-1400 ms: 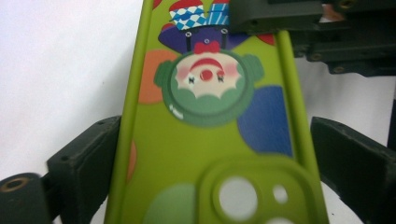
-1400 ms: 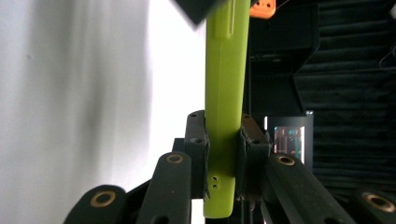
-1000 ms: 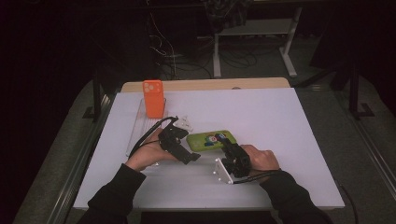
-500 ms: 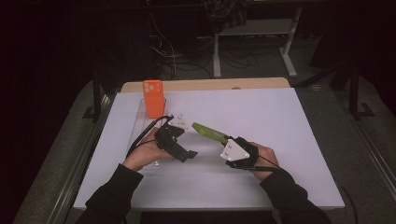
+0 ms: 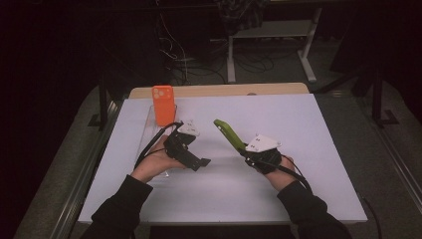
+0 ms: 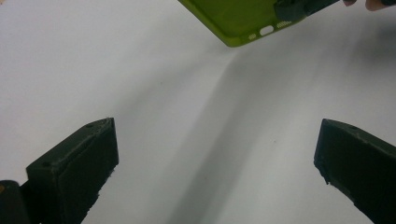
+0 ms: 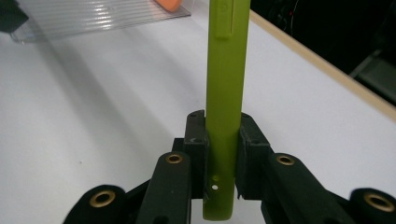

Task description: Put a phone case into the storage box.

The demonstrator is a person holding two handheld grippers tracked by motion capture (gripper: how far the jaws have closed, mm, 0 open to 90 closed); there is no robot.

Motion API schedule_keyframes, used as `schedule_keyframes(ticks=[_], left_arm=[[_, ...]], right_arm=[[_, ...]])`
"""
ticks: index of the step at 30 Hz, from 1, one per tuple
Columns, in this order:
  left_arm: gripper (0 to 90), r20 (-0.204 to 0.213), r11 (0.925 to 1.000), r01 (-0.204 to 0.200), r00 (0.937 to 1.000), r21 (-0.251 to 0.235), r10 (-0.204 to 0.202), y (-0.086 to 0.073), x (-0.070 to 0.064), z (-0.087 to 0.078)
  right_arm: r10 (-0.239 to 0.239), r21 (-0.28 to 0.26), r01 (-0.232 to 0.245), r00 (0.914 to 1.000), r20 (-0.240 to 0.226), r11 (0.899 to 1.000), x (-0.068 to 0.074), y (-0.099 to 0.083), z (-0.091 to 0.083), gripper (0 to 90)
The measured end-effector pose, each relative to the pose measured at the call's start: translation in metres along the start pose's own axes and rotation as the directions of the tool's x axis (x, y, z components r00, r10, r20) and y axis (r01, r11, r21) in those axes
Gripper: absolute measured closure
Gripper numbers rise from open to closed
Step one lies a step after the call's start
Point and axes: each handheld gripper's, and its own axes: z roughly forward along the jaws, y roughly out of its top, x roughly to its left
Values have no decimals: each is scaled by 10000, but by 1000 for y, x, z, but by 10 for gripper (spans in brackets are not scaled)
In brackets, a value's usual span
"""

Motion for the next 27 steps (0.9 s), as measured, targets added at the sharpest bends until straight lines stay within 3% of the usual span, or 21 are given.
schedule_keyframes(ticks=[5,9,11,14,15,17,18,20,21,23,25,27], left_arm=[[0,-78,9998,165,9998,-150,-166,0,2,0],[0,-227,9965,626,9977,-547,-639,2,3,-1],[0,-219,9923,855,9959,-894,-878,4,4,-1],[0,-261,9860,1036,9938,-1304,-1079,7,6,-2],[0,-260,9820,1097,9930,-1536,-1150,8,6,-2],[0,-79,9702,1347,9902,-2016,-1391,12,6,-3],[0,24,9662,1459,9889,-2124,-1488,14,7,-3],[0,146,9618,1577,9873,-2237,-1585,17,7,-2],[0,75,9649,1427,9895,-2204,-1446,18,8,-1],[0,195,9627,1481,9889,-2263,-1475,21,9,0],[0,370,9511,1748,9846,-2547,-1710,24,9,2],[0,486,9450,1807,9835,-2727,-1741,27,11,3]], right_arm=[[1054,123,-1050,9938,-361,9944,-7,-4,3,756],[2196,11,-2203,9716,-885,9754,-13,-7,4,756],[2416,-29,-2431,9653,-991,9700,-15,-8,5,756],[2576,-78,-2601,9598,-1114,9656,-15,-8,4,756],[2678,-132,-2713,9560,-1196,9624,-14,-8,4,756],[2649,-152,-2688,9563,-1238,9631,-12,-7,3,756],[2781,-159,-2827,9509,-1355,9591,-11,-6,4,756],[2781,-198,-2836,9500,-1423,9587,-9,-5,5,757],[2795,-210,-2856,9486,-1484,9581,-8,-5,5,757],[2867,-280,-2950,9439,-1639,9551,-6,-4,6,757],[2858,-318,-2953,9427,-1725,9549,-4,-2,6,757],[2842,-422,-2965,9409,-1845,9541,-3,-1,6,757]])
